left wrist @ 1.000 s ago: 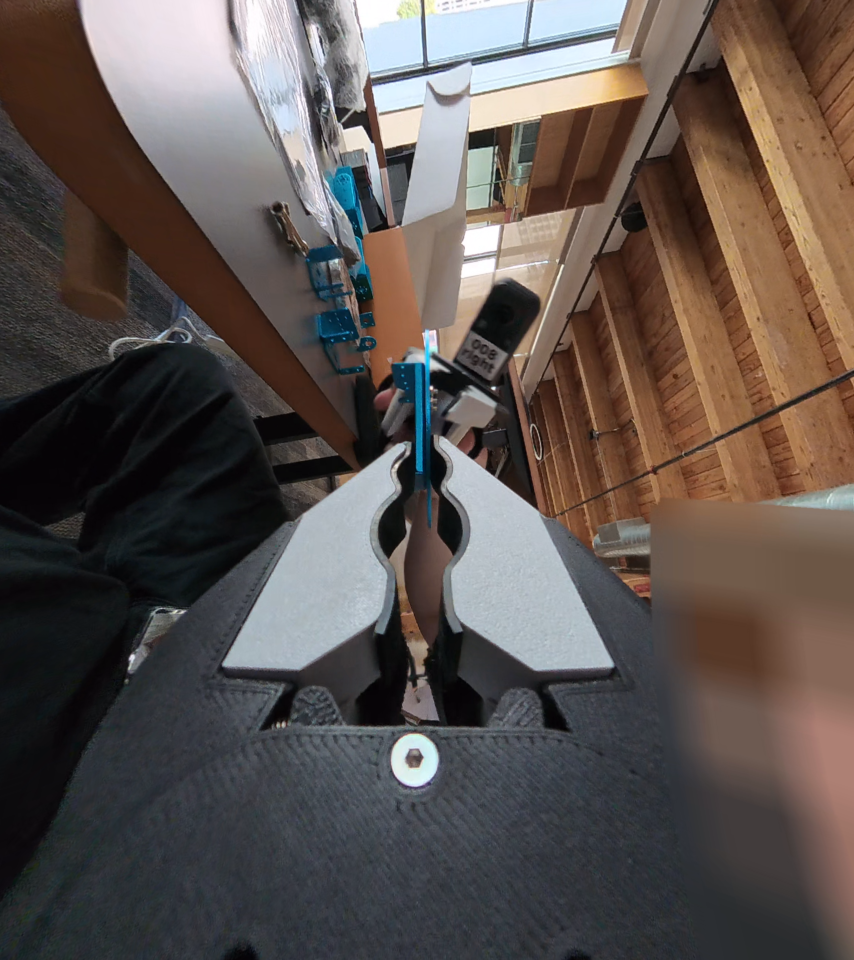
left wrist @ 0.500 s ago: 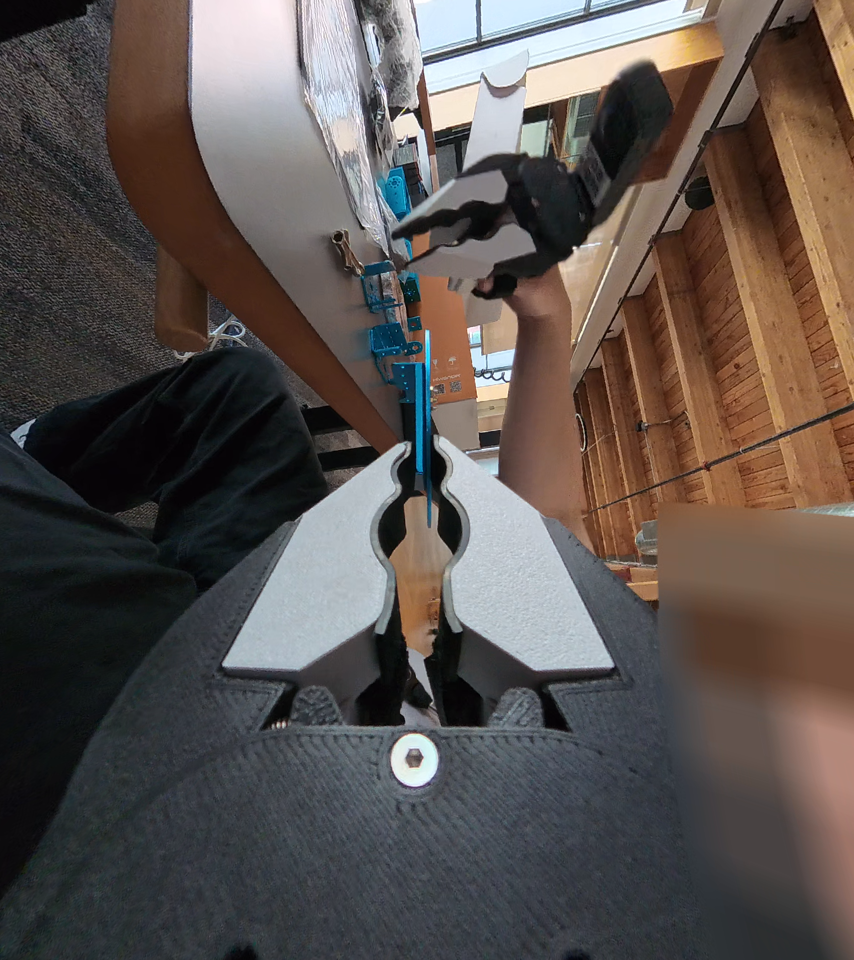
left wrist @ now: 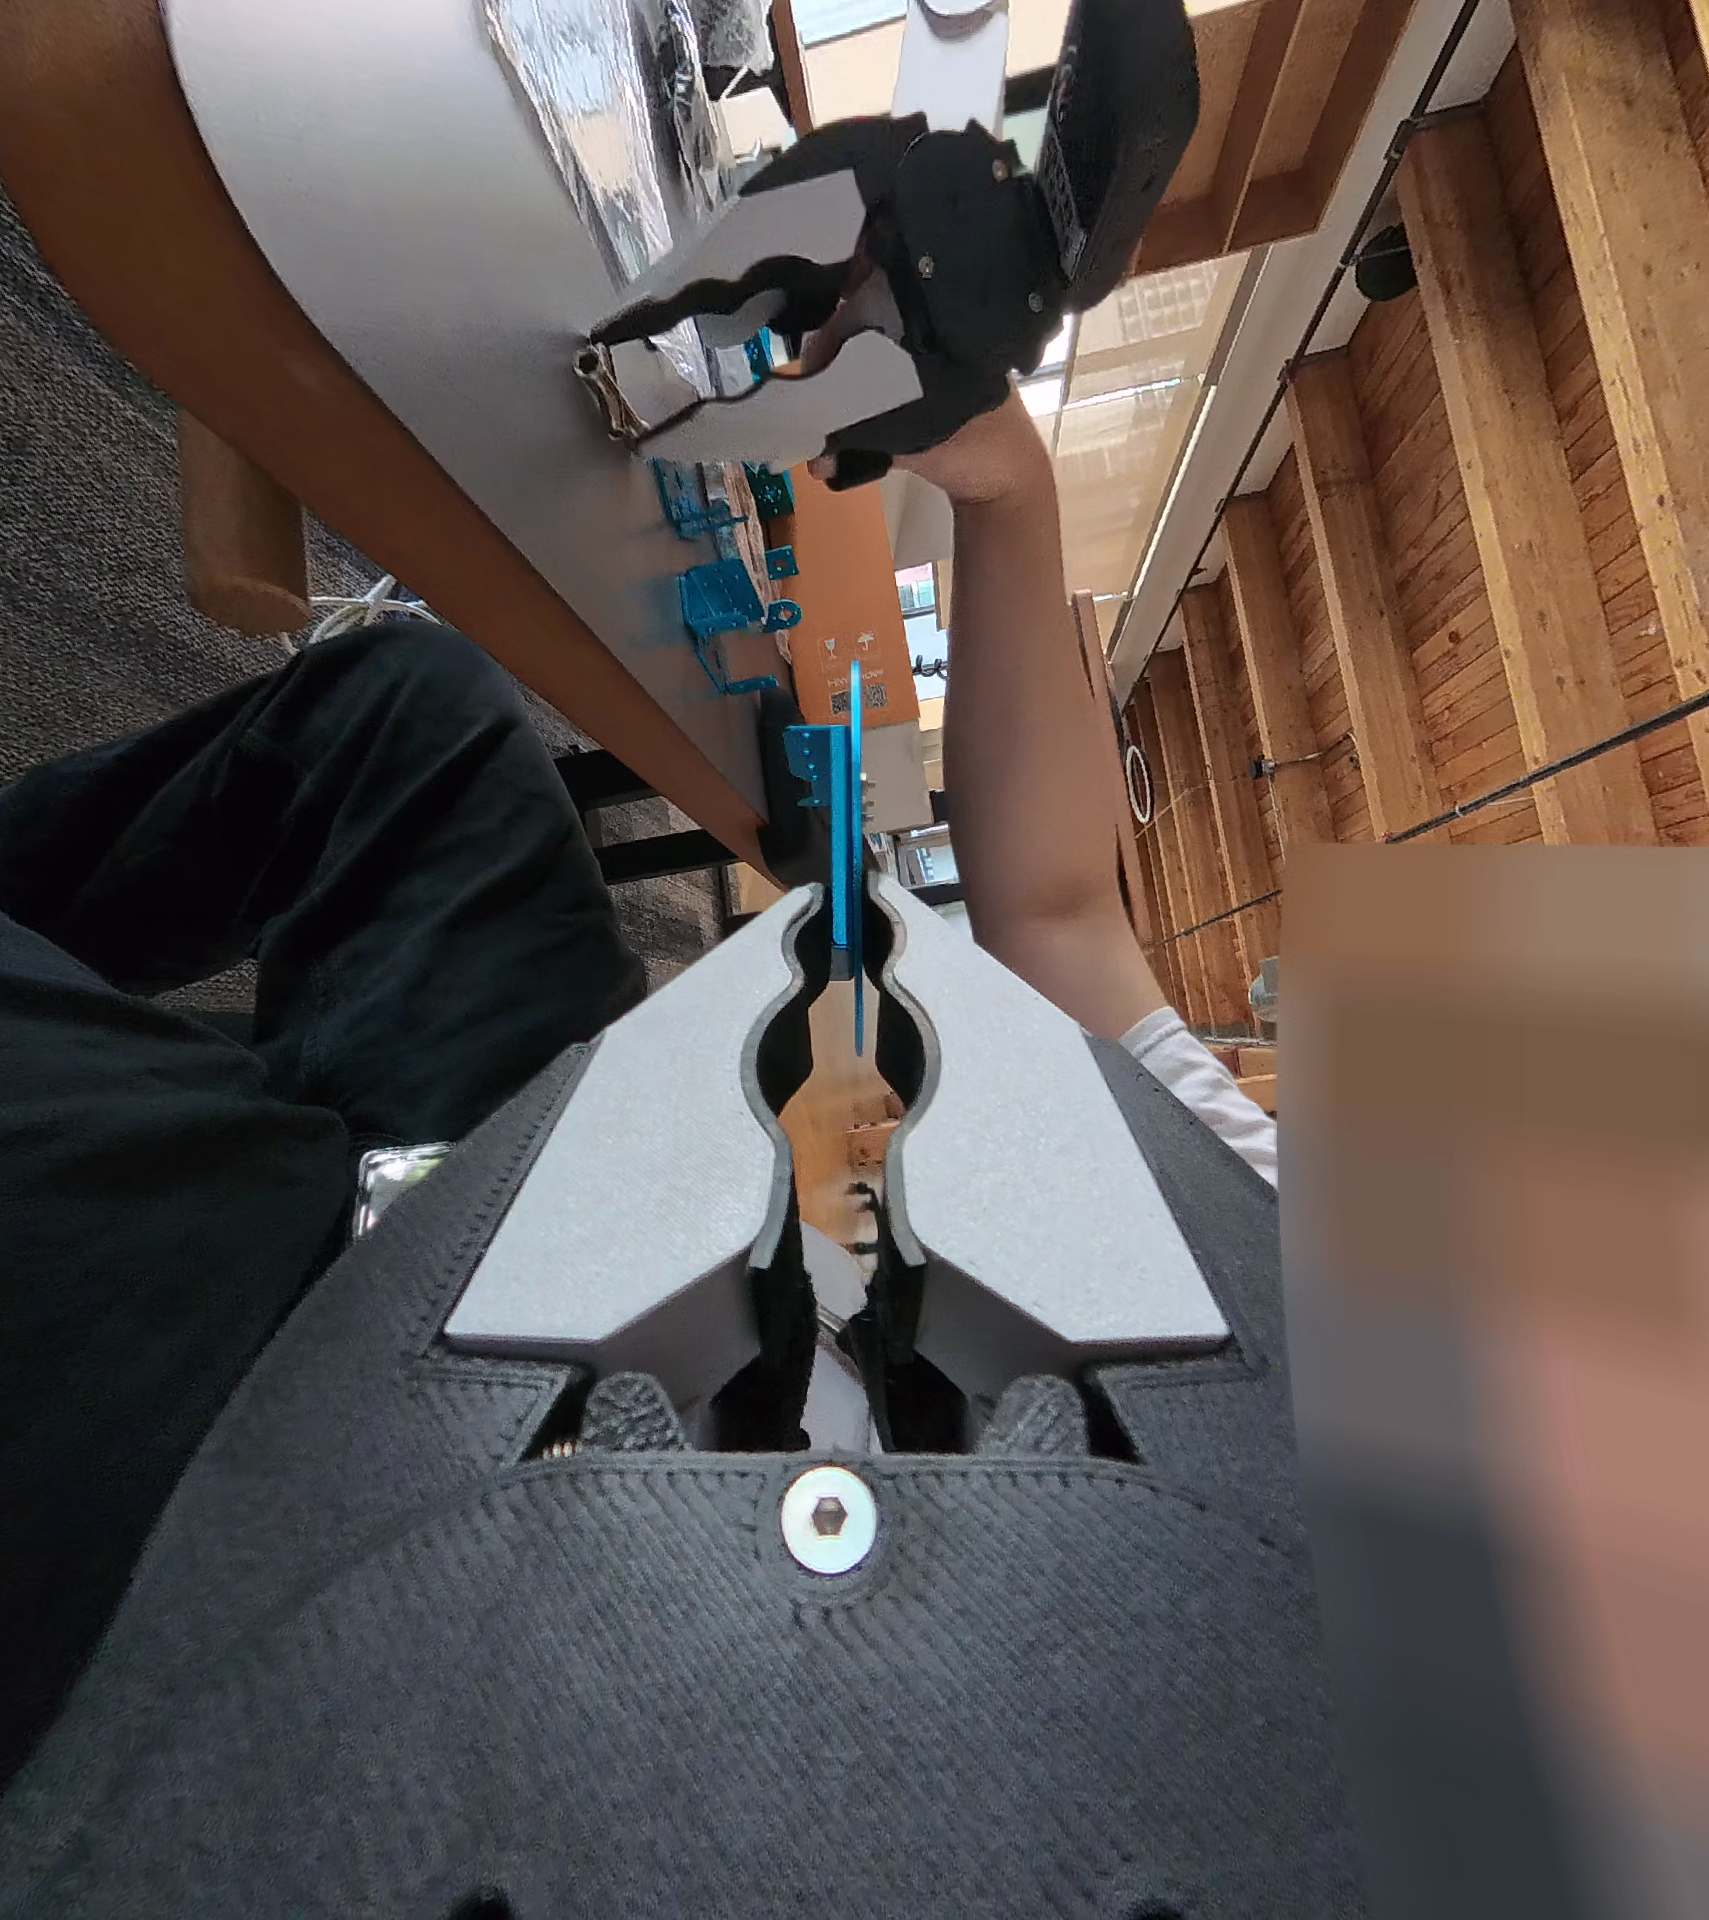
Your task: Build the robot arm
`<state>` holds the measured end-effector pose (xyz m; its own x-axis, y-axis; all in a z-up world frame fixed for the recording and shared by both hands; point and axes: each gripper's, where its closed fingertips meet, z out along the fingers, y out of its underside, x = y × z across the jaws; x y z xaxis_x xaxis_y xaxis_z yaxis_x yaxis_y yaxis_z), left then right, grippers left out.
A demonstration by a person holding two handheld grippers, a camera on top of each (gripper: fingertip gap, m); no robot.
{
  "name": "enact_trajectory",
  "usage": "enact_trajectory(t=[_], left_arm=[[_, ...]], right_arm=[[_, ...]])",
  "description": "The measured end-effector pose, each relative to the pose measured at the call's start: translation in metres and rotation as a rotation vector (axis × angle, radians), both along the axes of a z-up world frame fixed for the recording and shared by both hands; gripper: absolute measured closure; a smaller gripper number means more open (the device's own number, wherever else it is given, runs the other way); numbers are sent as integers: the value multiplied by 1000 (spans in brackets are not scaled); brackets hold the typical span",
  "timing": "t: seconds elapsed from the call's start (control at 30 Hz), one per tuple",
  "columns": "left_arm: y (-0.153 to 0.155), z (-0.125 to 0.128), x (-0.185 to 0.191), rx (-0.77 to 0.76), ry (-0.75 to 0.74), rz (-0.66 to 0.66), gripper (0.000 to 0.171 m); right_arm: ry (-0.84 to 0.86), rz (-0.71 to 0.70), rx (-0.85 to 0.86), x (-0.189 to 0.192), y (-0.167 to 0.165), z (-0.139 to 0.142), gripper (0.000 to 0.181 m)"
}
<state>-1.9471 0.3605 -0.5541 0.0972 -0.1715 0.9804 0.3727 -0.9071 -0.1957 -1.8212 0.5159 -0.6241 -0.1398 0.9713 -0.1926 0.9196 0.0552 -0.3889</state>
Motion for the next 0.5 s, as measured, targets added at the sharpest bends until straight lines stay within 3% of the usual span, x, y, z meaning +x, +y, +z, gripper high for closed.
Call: enact_trajectory(t=[0.1,0.27,0.4,0.5], left_arm=[[-1,0,4,12,4,-18,169],[4,2,4,49,23,-16,169],[11,3,-7,70,22,31,169],[16,1,-21,72,15,78,169]], right_arm=[[24,-49,91,0,3,-3,174],[36,-101,283,4,2,-1,175],[160,-92,758,-17,8,27,175],[121,-7,1142,-33,-2,40,176]])
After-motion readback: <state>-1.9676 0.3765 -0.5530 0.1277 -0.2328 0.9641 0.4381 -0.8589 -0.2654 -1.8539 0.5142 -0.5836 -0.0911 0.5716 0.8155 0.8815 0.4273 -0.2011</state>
